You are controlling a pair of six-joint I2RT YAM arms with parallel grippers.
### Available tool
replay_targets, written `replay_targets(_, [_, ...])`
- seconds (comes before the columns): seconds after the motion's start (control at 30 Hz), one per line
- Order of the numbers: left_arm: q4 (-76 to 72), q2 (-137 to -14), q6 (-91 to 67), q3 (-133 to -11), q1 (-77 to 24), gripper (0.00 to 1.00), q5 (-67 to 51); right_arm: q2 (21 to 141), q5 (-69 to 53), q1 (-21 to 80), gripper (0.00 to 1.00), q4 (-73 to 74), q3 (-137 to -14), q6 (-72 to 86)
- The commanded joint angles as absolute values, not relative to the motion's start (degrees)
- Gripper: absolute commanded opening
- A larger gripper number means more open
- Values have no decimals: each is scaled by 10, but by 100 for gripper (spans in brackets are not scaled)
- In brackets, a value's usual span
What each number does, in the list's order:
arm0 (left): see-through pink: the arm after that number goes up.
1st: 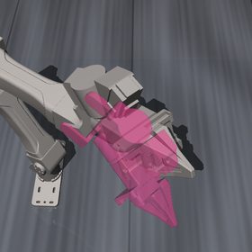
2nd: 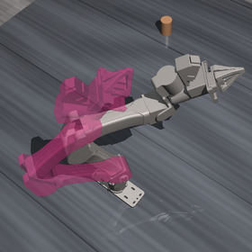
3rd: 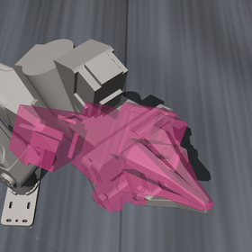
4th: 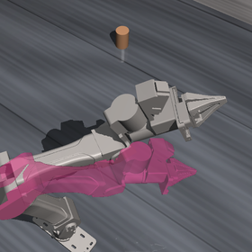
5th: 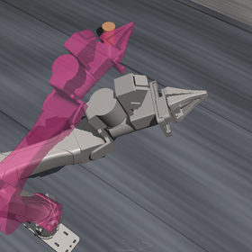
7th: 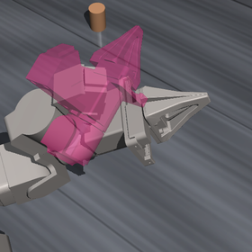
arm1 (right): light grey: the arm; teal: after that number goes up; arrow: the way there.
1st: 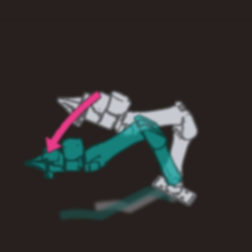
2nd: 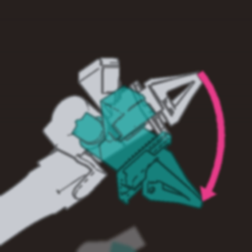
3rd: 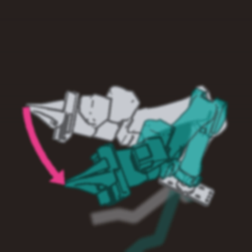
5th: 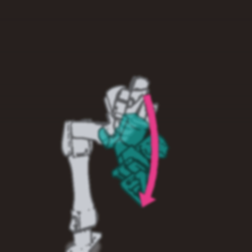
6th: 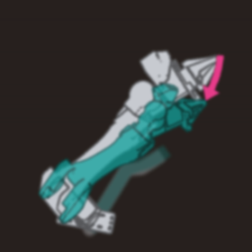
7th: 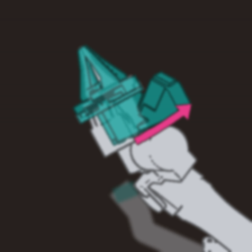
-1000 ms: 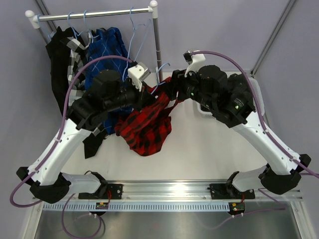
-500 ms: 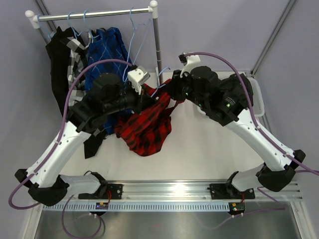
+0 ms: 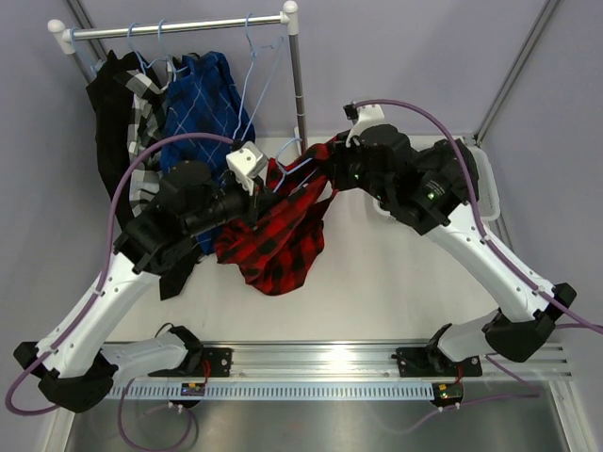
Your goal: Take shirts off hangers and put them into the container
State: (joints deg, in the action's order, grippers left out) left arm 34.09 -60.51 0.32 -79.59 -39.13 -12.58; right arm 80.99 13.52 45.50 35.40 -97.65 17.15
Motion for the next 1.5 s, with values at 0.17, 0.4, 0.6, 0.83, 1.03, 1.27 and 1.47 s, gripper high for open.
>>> replay_targets(0.17, [417, -546, 44, -788, -374, 0, -80, 783, 238, 303, 0, 419, -989, 154])
replay_targets(0.4, [419, -530, 50, -775, -359, 0, -79, 788, 233, 258, 0, 446, -1026, 139])
replay_targets(0.6, [424, -520, 66, -772, -359, 0, -106, 794, 207, 244, 0, 453, -1033, 146])
replay_targets(0.83, [424, -540, 63, -786, -359, 0, -194, 740, -18, 245, 17, 331, -957, 117])
replay_targets(1.03, [425, -581, 57, -831, -359, 0, -241, 747, -106, 251, 34, 310, -957, 41])
replay_targets(1.27, [425, -605, 64, -862, -359, 0, -241, 774, -186, 261, 47, 365, -987, -28])
replay_targets(1.47, [424, -607, 69, -867, -359, 0, -211, 782, -187, 265, 34, 388, -972, -33])
